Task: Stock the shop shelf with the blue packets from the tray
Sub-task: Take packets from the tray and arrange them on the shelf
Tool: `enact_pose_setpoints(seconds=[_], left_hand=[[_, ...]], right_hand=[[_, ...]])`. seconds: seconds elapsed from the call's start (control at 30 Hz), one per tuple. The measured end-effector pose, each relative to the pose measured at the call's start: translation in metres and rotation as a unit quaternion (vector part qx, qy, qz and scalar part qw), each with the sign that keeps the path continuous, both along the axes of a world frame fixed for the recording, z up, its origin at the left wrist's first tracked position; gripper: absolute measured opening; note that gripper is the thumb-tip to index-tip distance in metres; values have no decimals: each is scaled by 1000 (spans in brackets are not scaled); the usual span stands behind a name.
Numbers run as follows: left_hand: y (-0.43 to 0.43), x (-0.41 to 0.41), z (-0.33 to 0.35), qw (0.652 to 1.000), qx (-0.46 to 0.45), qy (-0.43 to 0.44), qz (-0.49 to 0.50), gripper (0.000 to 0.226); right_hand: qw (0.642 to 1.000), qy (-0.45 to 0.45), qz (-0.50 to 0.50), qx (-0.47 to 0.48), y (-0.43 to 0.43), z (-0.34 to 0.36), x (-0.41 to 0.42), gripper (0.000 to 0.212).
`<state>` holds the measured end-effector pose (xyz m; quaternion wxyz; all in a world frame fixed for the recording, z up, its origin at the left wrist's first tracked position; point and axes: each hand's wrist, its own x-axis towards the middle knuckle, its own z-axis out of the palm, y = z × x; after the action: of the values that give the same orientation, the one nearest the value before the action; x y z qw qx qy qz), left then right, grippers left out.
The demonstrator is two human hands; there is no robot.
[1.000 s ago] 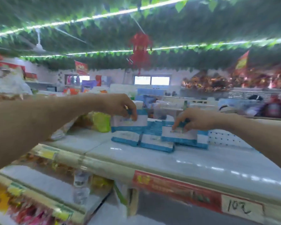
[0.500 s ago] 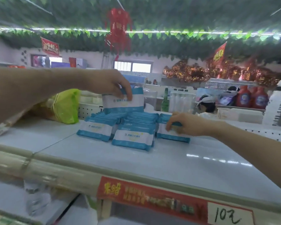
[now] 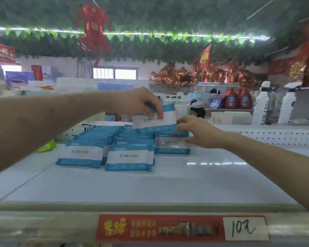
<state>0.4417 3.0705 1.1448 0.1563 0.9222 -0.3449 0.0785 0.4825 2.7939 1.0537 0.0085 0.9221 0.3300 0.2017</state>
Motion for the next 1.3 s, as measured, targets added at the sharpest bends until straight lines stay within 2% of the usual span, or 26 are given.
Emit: enact_pose_setpoints(seconds=[0.13, 0.23, 0.33, 0.47, 0.73, 0.9, 1.03, 1.13, 1.2, 1.3], left_hand=[[-47, 21, -18, 998, 5, -23, -52, 29], [-73, 35, -31, 996, -12, -30, -87, 25], [-80, 50, -48, 995, 43, -7, -87, 27], [-77, 64, -68, 991, 99, 34, -82, 26], [-70, 73, -76, 991, 116, -20, -57, 24], [-74, 69, -84, 994, 106, -35, -9, 20], [-61, 59, -79, 991, 59, -116, 36, 18], [-22, 24, -50, 985, -16, -153, 78, 17], [15, -11, -36, 980, -31, -151, 123, 16], [79, -78, -35, 966, -24, -147, 211, 15]], right_hand=[[997, -31, -42, 56, -33, 9, -14, 49], [992, -57, -44, 101, -63, 14, -27, 40], [988, -71, -46, 131, -87, 18, -41, 35], [989, -59, -45, 127, -103, 18, -53, 31], [995, -42, -10, 88, -87, 26, -50, 27], [999, -29, 30, 31, -55, 25, -32, 26], [997, -27, 72, 14, -26, 28, -14, 26], [995, -6, 89, 39, -6, 41, -10, 26], [992, 11, 110, 66, 14, 46, -15, 26], [986, 17, 155, 58, 62, 46, -35, 27]])
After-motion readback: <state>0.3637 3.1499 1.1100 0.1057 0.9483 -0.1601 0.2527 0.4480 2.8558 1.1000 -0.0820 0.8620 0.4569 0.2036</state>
